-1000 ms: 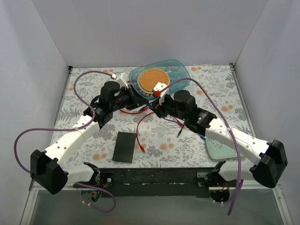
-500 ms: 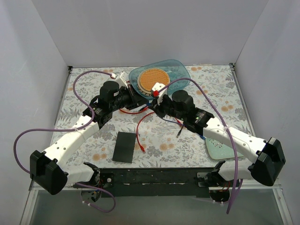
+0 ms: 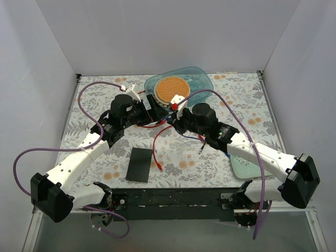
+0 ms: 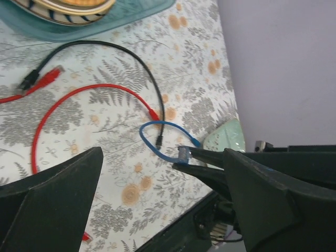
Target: Insert the plug into the switch port
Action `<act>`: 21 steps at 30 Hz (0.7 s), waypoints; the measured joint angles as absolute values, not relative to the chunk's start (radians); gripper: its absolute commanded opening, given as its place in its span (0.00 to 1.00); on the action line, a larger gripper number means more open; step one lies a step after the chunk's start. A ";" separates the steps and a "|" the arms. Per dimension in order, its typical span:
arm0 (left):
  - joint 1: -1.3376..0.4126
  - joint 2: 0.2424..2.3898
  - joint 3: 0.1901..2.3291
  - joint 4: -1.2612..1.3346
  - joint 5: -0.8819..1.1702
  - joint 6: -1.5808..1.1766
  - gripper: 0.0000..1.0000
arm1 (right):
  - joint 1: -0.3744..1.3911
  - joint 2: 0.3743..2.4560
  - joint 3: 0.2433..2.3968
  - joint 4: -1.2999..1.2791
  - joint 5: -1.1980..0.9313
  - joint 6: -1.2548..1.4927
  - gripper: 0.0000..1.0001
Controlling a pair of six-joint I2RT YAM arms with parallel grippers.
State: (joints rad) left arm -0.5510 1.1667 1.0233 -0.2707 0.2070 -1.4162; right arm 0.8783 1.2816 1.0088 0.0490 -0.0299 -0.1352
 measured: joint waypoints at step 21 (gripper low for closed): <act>-0.341 1.111 0.722 -0.398 0.024 -1.461 0.98 | 1.088 1.359 0.805 0.011 -0.120 -0.052 0.01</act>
